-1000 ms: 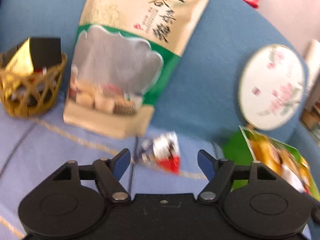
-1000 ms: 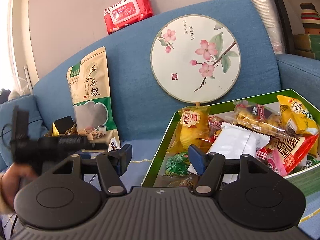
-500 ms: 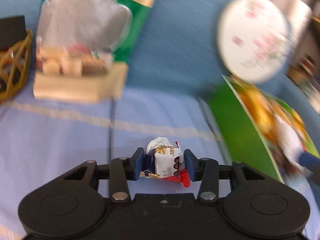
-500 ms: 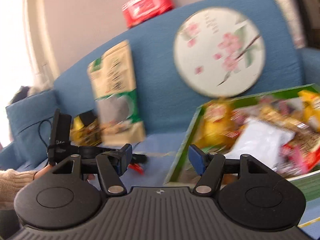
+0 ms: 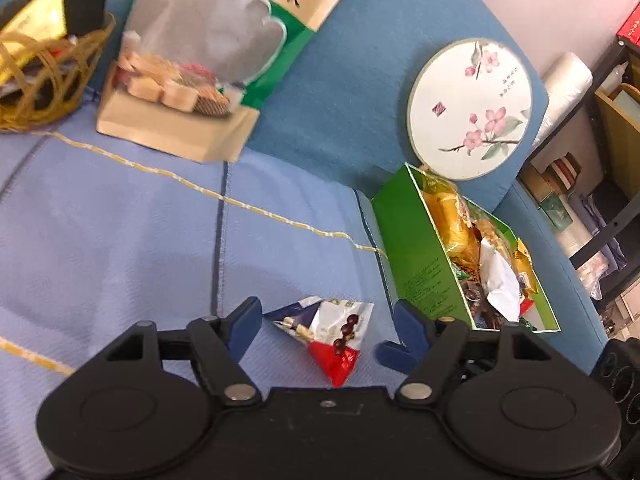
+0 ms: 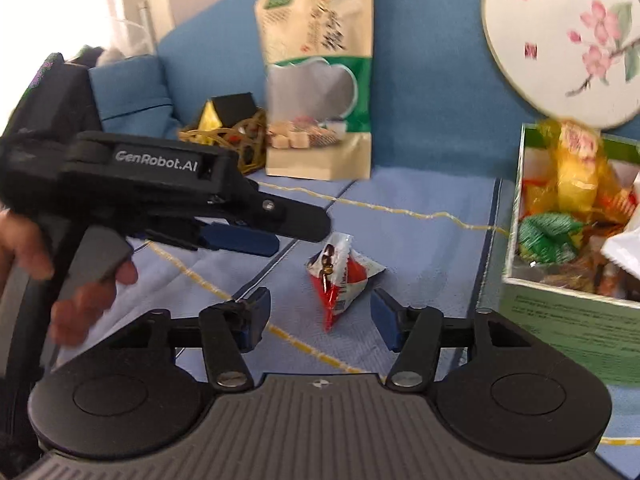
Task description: Organize snacks
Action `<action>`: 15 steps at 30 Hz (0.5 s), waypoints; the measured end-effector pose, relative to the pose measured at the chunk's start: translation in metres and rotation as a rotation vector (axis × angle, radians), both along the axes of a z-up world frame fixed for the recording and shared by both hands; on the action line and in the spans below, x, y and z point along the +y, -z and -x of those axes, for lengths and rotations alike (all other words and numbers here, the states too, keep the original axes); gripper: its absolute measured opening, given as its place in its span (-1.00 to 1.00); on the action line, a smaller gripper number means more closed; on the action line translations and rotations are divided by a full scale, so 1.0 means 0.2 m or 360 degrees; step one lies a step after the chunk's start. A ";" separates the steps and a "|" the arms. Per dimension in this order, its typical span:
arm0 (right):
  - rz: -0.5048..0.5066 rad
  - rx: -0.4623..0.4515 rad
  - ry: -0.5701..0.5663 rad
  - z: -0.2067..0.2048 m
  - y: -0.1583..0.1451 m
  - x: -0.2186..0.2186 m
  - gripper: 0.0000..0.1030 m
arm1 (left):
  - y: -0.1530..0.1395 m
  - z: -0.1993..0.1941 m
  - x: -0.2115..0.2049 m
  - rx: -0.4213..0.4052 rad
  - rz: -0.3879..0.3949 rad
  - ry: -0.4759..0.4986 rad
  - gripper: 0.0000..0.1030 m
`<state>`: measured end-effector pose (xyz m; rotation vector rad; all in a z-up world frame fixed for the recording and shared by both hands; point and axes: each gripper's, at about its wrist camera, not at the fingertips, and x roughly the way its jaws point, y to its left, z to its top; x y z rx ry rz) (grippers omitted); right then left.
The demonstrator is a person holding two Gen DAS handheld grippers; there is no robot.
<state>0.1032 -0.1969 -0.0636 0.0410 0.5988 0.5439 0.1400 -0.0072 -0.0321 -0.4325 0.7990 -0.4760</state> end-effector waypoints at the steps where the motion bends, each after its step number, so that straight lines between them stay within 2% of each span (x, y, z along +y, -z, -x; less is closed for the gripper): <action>1: 0.0008 0.0004 0.0009 -0.02 0.01 0.00 0.77 | 0.02 -0.02 -0.01 0.0019 0.0000 -0.0008 1.00; 3: 0.0037 0.0006 0.0031 -0.05 0.04 0.02 0.75 | 0.05 -0.06 -0.04 0.0034 -0.0014 -0.0008 1.00; 4: 0.0041 0.0025 0.0039 -0.06 0.05 0.03 0.67 | 0.06 -0.06 -0.05 0.0035 -0.0029 -0.0009 1.00; 5: 0.0039 0.0048 0.0046 -0.08 0.06 0.03 0.17 | 0.07 -0.07 -0.05 0.0043 -0.0043 -0.0006 0.86; 6: 0.0042 0.0061 0.0056 -0.09 0.06 0.03 -0.18 | 0.08 -0.08 -0.05 0.0045 -0.0058 0.0000 0.59; 7: 0.0033 0.0063 0.0061 -0.09 0.06 0.02 -0.32 | 0.08 -0.08 -0.05 0.0044 -0.0059 0.0000 0.53; 8: 0.0023 0.0057 0.0060 -0.08 0.05 0.02 -0.34 | 0.07 -0.08 -0.04 0.0065 -0.0028 0.0001 0.46; 10: 0.0036 -0.0004 0.0072 -0.04 0.01 0.02 -0.36 | 0.03 -0.06 -0.05 0.0056 -0.0003 -0.0009 0.46; 15: -0.0011 -0.0222 0.0176 0.07 -0.16 -0.06 -0.37 | -0.18 -0.02 -0.14 -0.0127 0.0010 0.0078 0.43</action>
